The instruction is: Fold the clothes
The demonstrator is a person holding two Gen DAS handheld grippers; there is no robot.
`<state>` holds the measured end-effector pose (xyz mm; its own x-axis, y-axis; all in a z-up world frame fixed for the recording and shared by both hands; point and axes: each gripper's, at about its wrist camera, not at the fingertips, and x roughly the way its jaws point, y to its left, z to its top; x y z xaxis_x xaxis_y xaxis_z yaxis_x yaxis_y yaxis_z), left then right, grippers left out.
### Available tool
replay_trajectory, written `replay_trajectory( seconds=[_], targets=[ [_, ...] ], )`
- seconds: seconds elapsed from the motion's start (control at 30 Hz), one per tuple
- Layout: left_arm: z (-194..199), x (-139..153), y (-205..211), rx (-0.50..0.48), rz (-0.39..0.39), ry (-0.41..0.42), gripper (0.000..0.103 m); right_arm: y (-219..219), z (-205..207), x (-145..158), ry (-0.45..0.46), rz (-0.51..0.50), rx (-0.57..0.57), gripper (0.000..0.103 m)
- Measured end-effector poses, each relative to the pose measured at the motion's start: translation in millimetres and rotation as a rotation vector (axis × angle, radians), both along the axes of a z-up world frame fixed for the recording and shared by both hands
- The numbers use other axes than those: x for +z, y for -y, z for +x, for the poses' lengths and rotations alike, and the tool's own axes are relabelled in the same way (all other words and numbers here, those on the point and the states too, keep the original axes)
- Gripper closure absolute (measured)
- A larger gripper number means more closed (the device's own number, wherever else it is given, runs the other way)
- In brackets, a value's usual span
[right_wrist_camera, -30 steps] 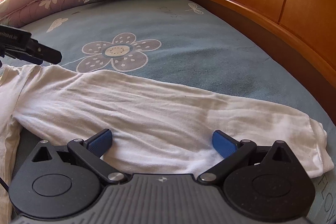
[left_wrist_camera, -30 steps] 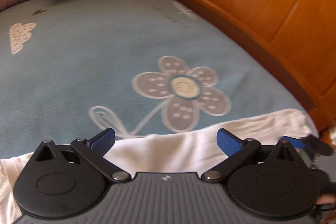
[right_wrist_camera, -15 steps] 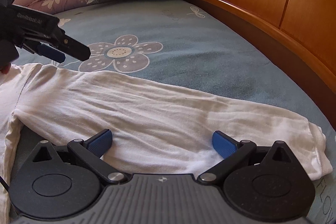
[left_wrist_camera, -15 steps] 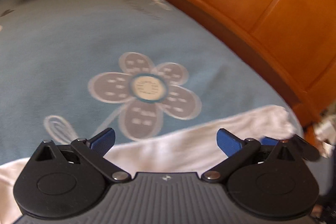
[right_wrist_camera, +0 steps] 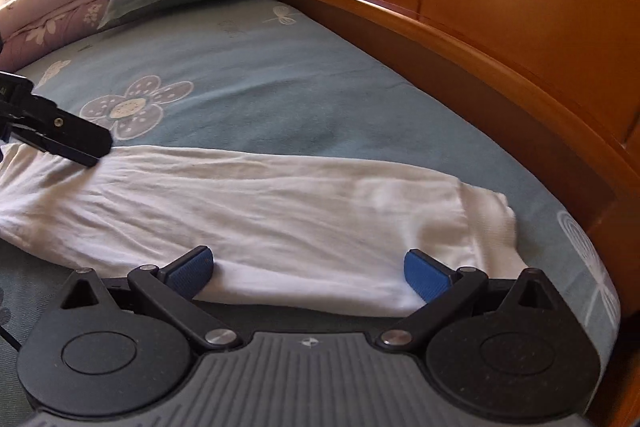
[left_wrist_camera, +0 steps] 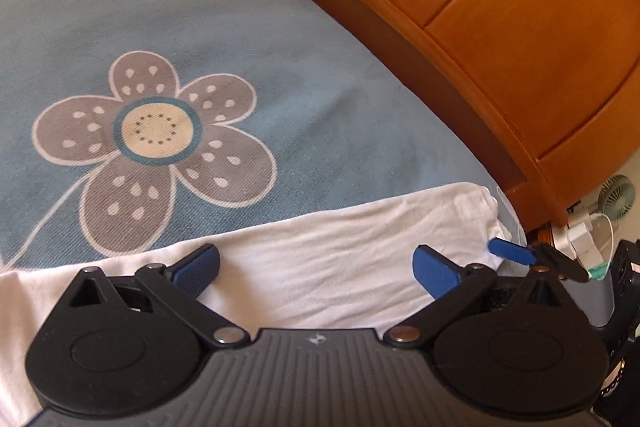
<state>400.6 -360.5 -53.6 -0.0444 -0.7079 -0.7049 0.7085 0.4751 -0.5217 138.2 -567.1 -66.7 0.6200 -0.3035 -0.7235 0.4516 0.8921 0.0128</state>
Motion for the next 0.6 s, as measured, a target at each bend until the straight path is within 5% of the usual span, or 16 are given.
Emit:
replay_trajectory(
  seconds=[0.13, 0.3, 0.6],
  targets=[
    [-15, 13, 18, -0.092, -0.050, -0.035, 0.001, 8, 0, 2, 0.038, 0.022, 0.001, 0.000],
    [-30, -6, 36, -0.159, 0.107, 0.088, 0.002, 20, -3, -10, 0.028, -0.023, 0.041, 0.000],
    [-42, 4, 13, -0.101, 0.128, 0.101, 0.001, 1, 6, 5, 0.030, 0.019, 0.137, 0.000]
  ],
)
